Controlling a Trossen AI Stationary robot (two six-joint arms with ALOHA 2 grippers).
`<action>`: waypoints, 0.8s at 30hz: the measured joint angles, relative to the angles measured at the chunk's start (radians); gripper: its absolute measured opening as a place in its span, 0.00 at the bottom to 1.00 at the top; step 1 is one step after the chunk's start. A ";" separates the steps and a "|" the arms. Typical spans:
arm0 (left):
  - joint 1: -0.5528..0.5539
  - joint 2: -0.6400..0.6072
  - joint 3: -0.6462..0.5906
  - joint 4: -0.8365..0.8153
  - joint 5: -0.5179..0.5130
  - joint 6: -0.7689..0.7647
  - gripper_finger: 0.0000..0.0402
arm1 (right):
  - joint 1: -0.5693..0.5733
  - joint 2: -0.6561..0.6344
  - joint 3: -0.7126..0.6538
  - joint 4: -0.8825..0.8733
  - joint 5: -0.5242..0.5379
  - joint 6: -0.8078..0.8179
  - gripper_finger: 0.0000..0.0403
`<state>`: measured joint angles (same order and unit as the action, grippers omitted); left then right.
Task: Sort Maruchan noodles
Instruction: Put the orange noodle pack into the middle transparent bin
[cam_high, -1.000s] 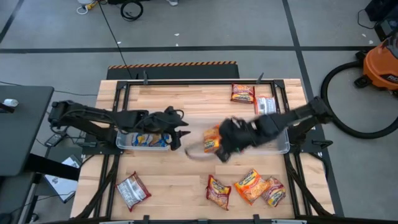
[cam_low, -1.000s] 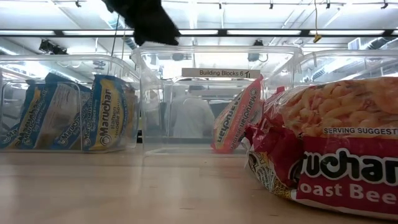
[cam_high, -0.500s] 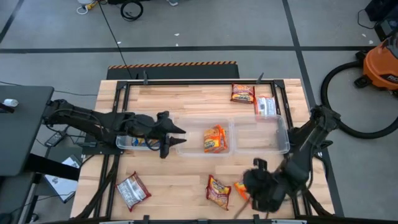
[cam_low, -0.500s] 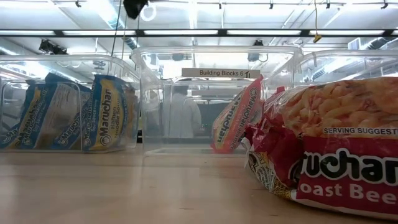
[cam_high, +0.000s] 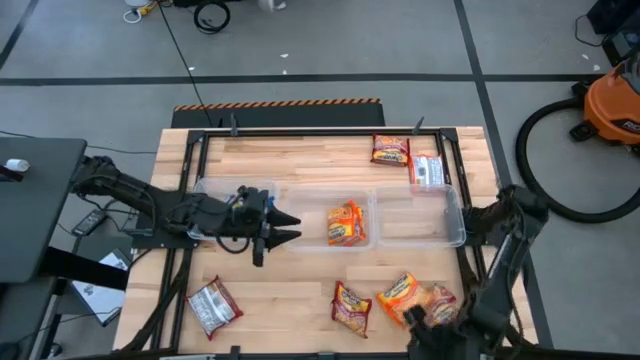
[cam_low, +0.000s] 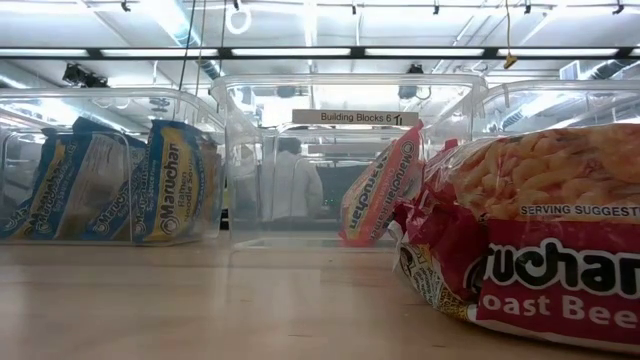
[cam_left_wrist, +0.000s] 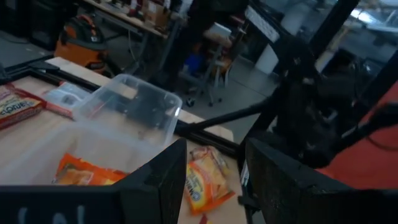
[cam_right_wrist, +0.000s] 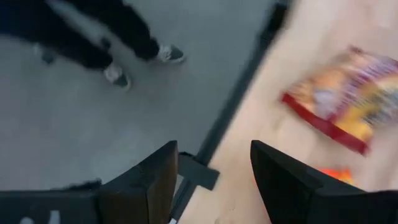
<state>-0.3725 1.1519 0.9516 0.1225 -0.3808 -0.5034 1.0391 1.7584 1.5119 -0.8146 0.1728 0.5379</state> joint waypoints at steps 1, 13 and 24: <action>-0.011 0.000 0.000 0.002 -0.024 -0.012 0.43 | 0.005 0.028 0.026 -0.007 -0.014 -0.035 0.52; -0.082 0.001 0.000 -0.001 -0.222 -0.036 0.43 | -0.039 0.122 0.038 -0.059 0.092 -0.129 0.56; -0.103 0.001 0.000 -0.003 -0.255 -0.065 0.43 | -0.147 0.122 -0.113 -0.042 -0.101 -0.234 0.58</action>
<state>-0.4759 1.1530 0.9516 0.1192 -0.6361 -0.5686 0.8920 1.8805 1.3991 -0.8566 0.0721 0.3041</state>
